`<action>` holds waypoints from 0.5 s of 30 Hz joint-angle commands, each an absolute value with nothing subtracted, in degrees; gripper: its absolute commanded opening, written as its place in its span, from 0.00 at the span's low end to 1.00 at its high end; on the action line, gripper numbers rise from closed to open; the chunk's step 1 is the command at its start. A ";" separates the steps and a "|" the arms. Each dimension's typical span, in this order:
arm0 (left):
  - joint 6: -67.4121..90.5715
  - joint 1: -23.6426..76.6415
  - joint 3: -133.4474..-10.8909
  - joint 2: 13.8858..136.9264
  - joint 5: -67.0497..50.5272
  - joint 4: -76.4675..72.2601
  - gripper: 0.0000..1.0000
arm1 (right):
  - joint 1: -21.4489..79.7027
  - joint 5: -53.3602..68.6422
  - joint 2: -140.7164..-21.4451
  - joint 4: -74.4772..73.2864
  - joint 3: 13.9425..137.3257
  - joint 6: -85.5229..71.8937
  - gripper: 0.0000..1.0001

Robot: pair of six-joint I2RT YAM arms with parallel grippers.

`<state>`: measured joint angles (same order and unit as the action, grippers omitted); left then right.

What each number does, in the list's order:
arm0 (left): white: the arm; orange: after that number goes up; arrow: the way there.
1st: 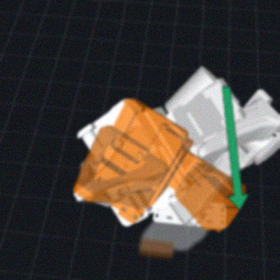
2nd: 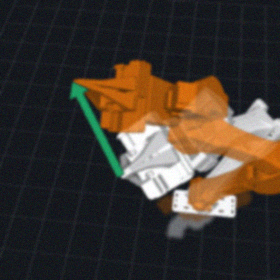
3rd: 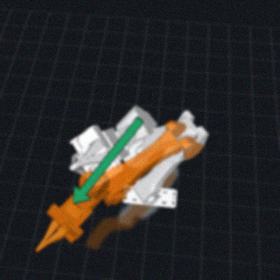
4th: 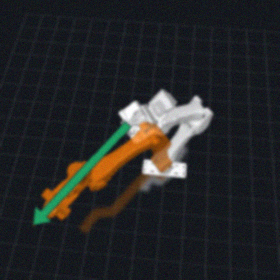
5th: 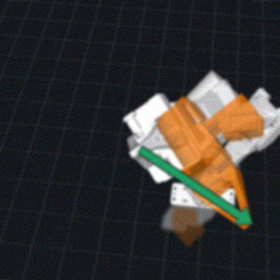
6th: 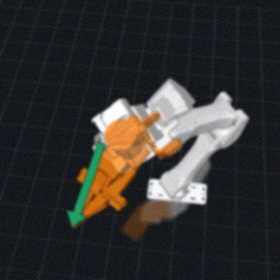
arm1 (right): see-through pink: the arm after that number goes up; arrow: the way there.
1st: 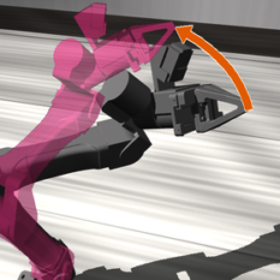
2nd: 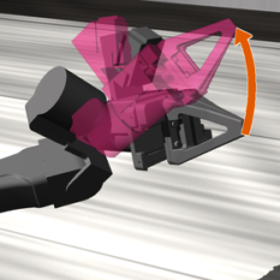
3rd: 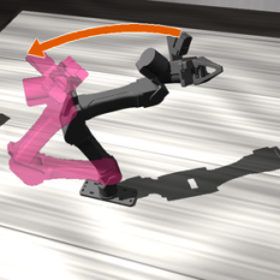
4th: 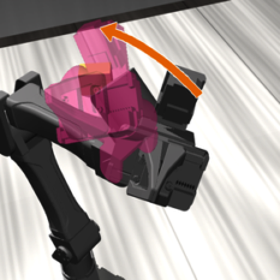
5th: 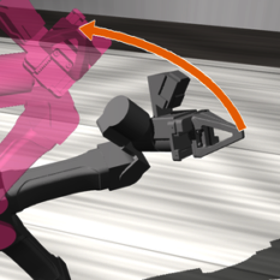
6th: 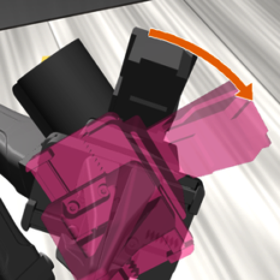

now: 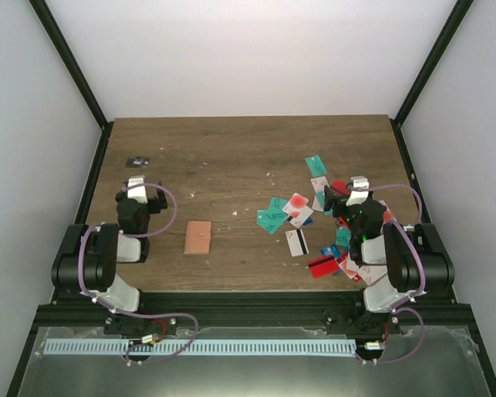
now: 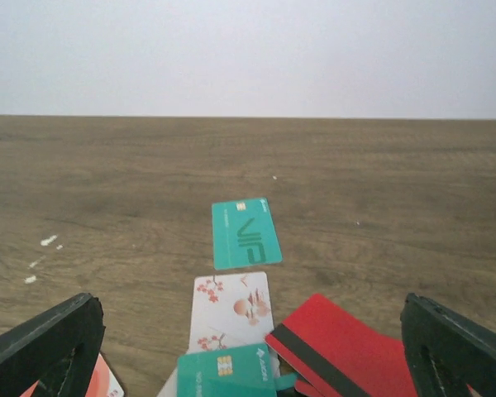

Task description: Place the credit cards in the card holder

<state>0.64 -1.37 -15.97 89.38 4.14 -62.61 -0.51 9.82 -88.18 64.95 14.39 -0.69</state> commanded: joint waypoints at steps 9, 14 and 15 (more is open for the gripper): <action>-0.28 -1.49 -15.88 89.26 2.15 -67.59 1.00 | -0.53 10.28 -88.10 71.45 13.75 -0.73 1.00; -0.79 -1.45 -16.28 89.30 1.13 -66.99 1.00 | -0.52 9.90 -88.23 71.63 13.78 -0.92 1.00; -0.79 -1.38 -16.22 89.34 1.10 -67.05 1.00 | -0.53 9.86 -88.20 71.43 13.87 -0.96 1.00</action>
<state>-0.27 -1.37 -15.97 89.41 2.59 -64.73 -0.54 10.85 -88.53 69.54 13.76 -0.95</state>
